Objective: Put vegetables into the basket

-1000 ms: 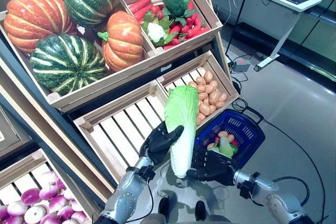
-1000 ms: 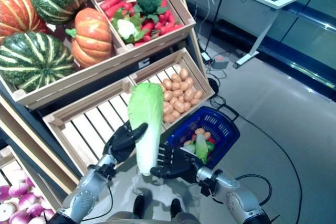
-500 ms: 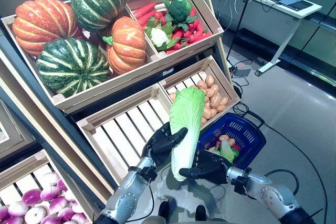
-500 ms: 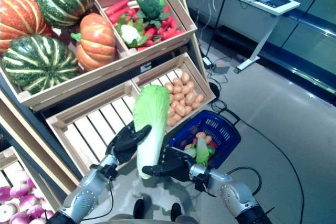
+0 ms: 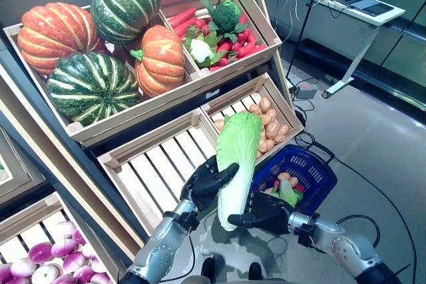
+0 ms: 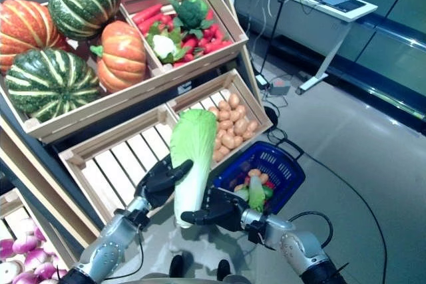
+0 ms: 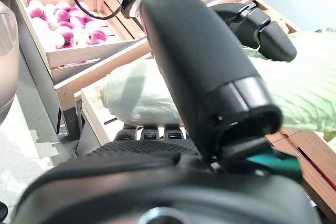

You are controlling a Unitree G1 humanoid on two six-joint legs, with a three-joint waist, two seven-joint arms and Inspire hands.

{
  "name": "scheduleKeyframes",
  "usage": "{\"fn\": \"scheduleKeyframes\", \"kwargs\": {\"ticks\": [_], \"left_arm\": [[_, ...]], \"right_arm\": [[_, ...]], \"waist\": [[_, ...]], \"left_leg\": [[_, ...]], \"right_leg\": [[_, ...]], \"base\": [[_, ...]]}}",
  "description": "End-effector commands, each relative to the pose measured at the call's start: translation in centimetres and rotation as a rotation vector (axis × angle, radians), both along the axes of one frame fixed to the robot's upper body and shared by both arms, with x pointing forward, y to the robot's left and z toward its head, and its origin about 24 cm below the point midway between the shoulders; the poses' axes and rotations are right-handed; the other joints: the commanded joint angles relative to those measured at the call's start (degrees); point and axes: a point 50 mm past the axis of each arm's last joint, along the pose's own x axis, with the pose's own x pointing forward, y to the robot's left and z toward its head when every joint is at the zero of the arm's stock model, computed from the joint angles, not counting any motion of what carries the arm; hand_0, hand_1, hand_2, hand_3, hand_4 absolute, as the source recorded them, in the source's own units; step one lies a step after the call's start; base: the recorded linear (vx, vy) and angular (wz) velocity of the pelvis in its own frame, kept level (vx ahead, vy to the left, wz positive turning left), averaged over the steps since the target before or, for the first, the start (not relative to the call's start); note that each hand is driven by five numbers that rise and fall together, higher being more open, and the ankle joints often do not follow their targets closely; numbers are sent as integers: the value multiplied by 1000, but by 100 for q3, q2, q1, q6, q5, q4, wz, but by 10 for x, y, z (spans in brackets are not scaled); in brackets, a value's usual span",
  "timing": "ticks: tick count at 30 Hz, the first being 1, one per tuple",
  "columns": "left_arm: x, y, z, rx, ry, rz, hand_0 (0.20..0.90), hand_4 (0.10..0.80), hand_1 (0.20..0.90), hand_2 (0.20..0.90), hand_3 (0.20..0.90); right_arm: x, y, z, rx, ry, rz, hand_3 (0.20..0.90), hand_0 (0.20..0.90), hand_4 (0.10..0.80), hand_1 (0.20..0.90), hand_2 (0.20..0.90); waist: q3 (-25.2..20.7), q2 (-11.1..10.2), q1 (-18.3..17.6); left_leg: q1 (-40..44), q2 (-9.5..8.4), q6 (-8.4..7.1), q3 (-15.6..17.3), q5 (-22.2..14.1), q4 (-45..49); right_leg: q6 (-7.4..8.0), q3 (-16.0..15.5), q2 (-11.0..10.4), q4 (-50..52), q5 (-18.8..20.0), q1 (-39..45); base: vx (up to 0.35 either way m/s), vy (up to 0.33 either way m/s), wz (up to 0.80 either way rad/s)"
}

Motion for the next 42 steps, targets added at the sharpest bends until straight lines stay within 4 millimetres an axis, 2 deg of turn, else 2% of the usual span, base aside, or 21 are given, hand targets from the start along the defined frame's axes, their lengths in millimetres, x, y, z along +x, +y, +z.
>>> {"fn": "scheduleKeyframes", "kwargs": {"ticks": [1,18,19,20,31,35,37,42], "left_arm": [[27,-27,52,-164,-286,-72,300,400,300,300,300],[26,-26,53,-133,-292,-62,300,400,300,300,300],[26,-26,53,-126,-291,-63,359,439,359,359,359],[26,-27,53,-116,-291,-68,900,800,900,900,900],[23,-14,47,-24,-276,-68,900,800,900,900,900],[23,-11,46,-13,-277,-58,900,800,900,900,900],[23,-6,47,-8,-282,-42,900,800,900,900,900],[26,-1,53,69,-322,-6,900,800,900,900,900]], "right_arm": [[3,34,28,223,-79,140,300,300,400,300,300],[5,32,28,233,-72,98,300,300,400,300,300],[5,31,28,234,-73,97,300,300,400,300,300],[4,32,29,238,-74,91,300,300,400,300,300],[7,23,30,290,-96,-6,300,300,400,300,300],[11,19,35,336,-141,-53,300,300,400,300,300],[17,15,45,402,-204,-125,300,300,400,300,300],[26,6,54,443,-280,-233,300,300,400,300,300]], "waist": [[-429,-206,75],[-438,-208,70],[-435,-208,68],[-433,-205,66],[-457,-160,60],[-446,-148,51],[-446,-127,54],[-421,-114,43]], "left_leg": [[78,62,-30,-173,-257,45],[72,63,-23,-191,-253,45],[72,65,-22,-189,-252,45],[69,62,-21,-184,-250,45],[53,71,-17,-160,-233,45],[43,74,-19,-151,-229,45],[38,76,-21,-137,-236,45],[24,77,-17,-124,-251,45]], "right_leg": [[195,-85,-396,7,251,136],[196,-82,-390,7,258,131],[198,-82,-390,7,260,129],[201,-80,-391,7,262,126],[197,-84,-382,7,260,114],[194,-72,-376,7,259,106],[198,-72,-379,7,252,103],[191,-56,-368,7,241,82]], "base": [[0,0,0],[0,0,0],[0,0,0],[0,0,0],[0,0,0],[0,0,0],[0,0,0],[-6,1,0]]}}
